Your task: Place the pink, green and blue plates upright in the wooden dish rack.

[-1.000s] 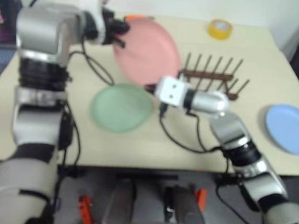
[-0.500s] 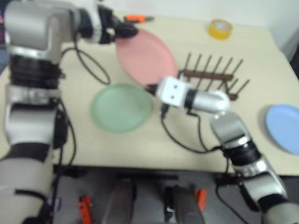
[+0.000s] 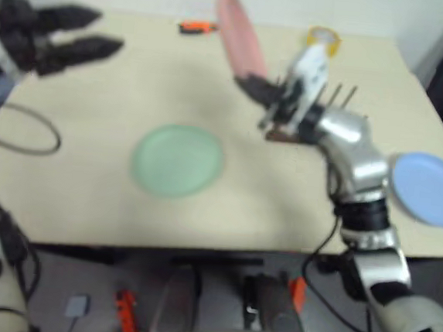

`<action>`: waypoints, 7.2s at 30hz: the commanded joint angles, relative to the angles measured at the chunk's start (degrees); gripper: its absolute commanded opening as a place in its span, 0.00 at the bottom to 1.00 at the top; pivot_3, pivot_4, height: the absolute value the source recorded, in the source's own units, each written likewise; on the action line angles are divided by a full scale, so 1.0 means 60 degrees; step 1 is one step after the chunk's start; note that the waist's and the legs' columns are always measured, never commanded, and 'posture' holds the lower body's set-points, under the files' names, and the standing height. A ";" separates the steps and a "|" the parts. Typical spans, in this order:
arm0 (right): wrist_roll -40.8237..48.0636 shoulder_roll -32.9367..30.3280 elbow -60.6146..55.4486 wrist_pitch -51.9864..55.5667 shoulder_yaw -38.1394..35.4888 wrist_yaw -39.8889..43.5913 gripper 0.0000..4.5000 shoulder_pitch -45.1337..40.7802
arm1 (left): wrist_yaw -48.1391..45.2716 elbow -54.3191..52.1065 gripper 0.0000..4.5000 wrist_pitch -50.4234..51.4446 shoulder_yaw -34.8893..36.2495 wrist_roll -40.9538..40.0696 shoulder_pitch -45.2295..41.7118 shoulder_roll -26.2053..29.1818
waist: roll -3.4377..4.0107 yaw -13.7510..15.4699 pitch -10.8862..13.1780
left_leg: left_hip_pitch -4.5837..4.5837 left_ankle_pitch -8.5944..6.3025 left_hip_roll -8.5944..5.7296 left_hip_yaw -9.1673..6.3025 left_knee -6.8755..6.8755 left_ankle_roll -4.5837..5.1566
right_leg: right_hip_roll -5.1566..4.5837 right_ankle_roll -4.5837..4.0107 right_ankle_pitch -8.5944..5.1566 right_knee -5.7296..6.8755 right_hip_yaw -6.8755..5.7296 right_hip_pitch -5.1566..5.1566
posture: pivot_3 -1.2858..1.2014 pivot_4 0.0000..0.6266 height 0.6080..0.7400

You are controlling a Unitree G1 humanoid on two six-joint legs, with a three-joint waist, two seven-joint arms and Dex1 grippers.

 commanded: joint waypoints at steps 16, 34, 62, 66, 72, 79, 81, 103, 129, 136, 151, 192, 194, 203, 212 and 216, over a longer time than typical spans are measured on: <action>0.2607 -0.5002 0.4799 0.4989 -0.3329 0.0976 0.00 -0.2660 | 0.0825 -0.3061 0.82 -0.0450 -0.1691 -0.1580 0.2071 -0.1861 | 0.0027 0.0082 0.0014 | 0.0002 0.0003 -0.0006 0.0086 -0.0041 0.0036 | 0.0031 -0.0031 -0.0010 -0.0013 0.0010 -0.0016 | 0.52 0.24 1.00; 0.1882 -0.5267 0.6540 0.4391 -0.3142 0.1908 0.00 -0.2638 | 0.1226 -0.3425 0.82 -0.0187 -0.1791 -0.1988 0.2198 -0.1671 | 0.0033 0.0088 0.0018 | -0.0002 0.0003 -0.0002 0.0086 -0.0023 0.0035 | 0.0069 -0.0033 -0.0019 -0.0012 0.0021 -0.0022 | 0.52 0.24 1.00; 0.0877 -0.5427 0.7195 0.3078 -0.2967 0.1989 0.87 -0.2790 | 0.1432 -0.2948 0.83 -0.0284 -0.1800 -0.1961 0.1951 -0.1197 | 0.0039 0.0102 0.0021 | -0.0001 0.0003 -0.0006 0.0083 -0.0024 0.0034 | 0.0074 -0.0033 -0.0027 -0.0011 0.0015 -0.0024 | 0.52 0.24 1.00; 0.0088 -0.5623 0.7048 0.1914 -0.2444 0.1744 0.87 -0.2819 | 0.1395 -0.2665 0.83 -0.0413 -0.1709 -0.1824 0.1917 -0.0965 | 0.0041 0.0104 0.0023 | -0.0002 0.0003 -0.0006 0.0086 -0.0023 0.0034 | 0.0073 -0.0006 -0.0042 -0.0012 0.0018 -0.0026 | 0.52 0.24 1.00; -0.0645 -0.6285 0.5863 0.0970 -0.1740 0.2495 0.87 -0.2309 | 0.1128 -0.2110 0.83 -0.0565 -0.1330 -0.1527 0.2163 -0.0083 | 0.0046 0.0103 0.0026 | -0.0007 0.0002 -0.0001 0.0093 -0.0031 0.0033 | 0.0071 -0.0010 -0.0046 -0.0010 0.0022 -0.0044 | 0.52 0.24 1.00; 0.2452 -0.5693 -0.1650 0.4197 -0.1244 0.3240 0.87 -0.0732 | 0.2910 0.0455 0.83 0.0275 -0.0806 -0.0199 0.1937 0.1065 | 0.0101 -0.0014 0.0053 | 0.0005 -0.0010 0.0145 0.0090 -0.0056 0.0013 | 0.0108 -0.0011 -0.0052 0.0007 0.0010 -0.0056 | 0.52 0.24 1.00; 0.2272 -0.5114 -0.2677 0.4214 -0.0430 0.2823 0.87 -0.0267 | 0.3371 0.0882 0.83 0.0605 -0.1107 0.0033 0.1693 0.0845 | 0.0075 -0.0005 0.0039 | 0.0009 -0.0011 0.0161 0.0064 -0.0049 0.0008 | 0.0152 -0.0030 -0.0054 0.0011 -0.0010 -0.0051 | 0.52 0.24 1.00; 0.0010 -0.2108 -0.3999 0.3395 0.3074 0.0889 0.88 0.0954 | 0.5780 0.1043 0.39 0.2160 -0.2691 0.1347 0.1557 -0.2008 | 0.0013 0.0169 0.0016 | 0.0003 0.0002 0.0175 0.0074 -0.0003 -0.0011 | 0.0148 -0.0103 -0.0001 0.0010 0.0003 -0.0056 | 0.52 0.24 1.00; -0.4498 -0.0318 -0.0927 -0.0239 0.5455 -0.0244 0.88 0.0624 | 0.8896 -0.0557 0.01 0.5411 -0.2094 0.1372 -0.2795 -0.3677 | -0.0009 0.0110 0.0024 | -0.0007 0.0024 0.0142 0.0081 -0.0002 -0.0040 | 0.0216 -0.0037 0.0032 0.0006 0.0014 -0.0059 | 0.52 0.24 1.00; -0.5411 -0.0207 -0.0340 -0.1094 0.5385 -0.0584 0.52 0.0597 | 0.8927 -0.0295 0.00 0.5188 -0.2049 0.1477 -0.2931 -0.3638 | -0.0009 0.0110 0.0024 | -0.0006 0.0031 0.0142 0.0077 -0.0003 -0.0051 | 0.0218 -0.0039 0.0033 0.0007 0.0013 -0.0057 | 0.52 0.24 1.00; -0.5670 -0.0153 -0.0331 -0.1950 0.4771 -0.0649 0.00 0.0687 | 0.8363 -0.0308 0.17 0.5153 -0.2101 0.1252 -0.3141 -0.3644 | -0.0009 0.0110 0.0024 | -0.0006 0.0040 0.0142 0.0067 -0.0006 -0.0066 | 0.0219 -0.0038 0.0033 0.0010 0.0009 -0.0057 | 0.52 0.24 1.00; 0.2816 -0.2871 0.2322 0.5656 -0.3771 -0.0503 0.00 -0.2010 | 0.1758 -0.3602 0.87 -0.1176 -0.1765 -0.1207 0.3251 -0.1570 | 0.0004 0.0104 0.0039 | -0.0009 0.0034 0.0149 0.0128 -0.0051 -0.0063 | 0.0189 -0.0131 0.0038 -0.0015 0.0023 -0.0074 | 0.52 0.24 1.00; 0.2889 -0.2879 0.2306 0.5749 -0.3759 -0.0530 0.00 -0.1934 | 0.1795 -0.3667 0.87 -0.1128 -0.1774 -0.1280 0.3291 -0.1548 | 0.0008 0.0105 0.0042 | -0.0009 0.0034 0.0156 0.0135 -0.0059 -0.0063 | 0.0213 -0.0101 0.0009 -0.0011 0.0014 -0.0075 | 0.52 0.24 1.00; 0.2749 -0.3058 0.2586 0.5585 -0.3390 -0.0279 0.00 -0.1600 | 0.1958 -0.3851 0.87 -0.1011 -0.1757 -0.1345 0.3466 -0.1448 | 0.0026 0.0118 0.0052 | -0.0008 0.0034 0.0167 0.0137 -0.0053 -0.0064 | 0.0242 -0.0100 0.0003 -0.0011 0.0017 -0.0073 | 0.52 0.24 1.00; 0.2593 -0.3425 0.2965 0.5478 -0.2970 0.0329 0.00 -0.1449 | 0.2062 -0.4000 0.87 -0.0917 -0.1742 -0.1448 0.3547 -0.1307 | 0.0027 0.0125 0.0053 | -0.0008 0.0034 0.0165 0.0147 -0.0054 -0.0064 | 0.0235 -0.0101 0.0002 -0.0015 0.0023 -0.0075 | 0.52 0.24 1.00; 0.2560 -0.3517 0.3115 0.5385 -0.2936 0.0472 0.00 -0.1453 | 0.2053 -0.3999 0.87 -0.0894 -0.1746 -0.1438 0.3536 -0.1253 | 0.0027 0.0128 0.0053 | -0.0008 0.0034 0.0165 0.0147 -0.0054 -0.0064 | 0.0237 -0.0102 0.0001 -0.0014 0.0023 -0.0076 | 0.52 0.24 1.00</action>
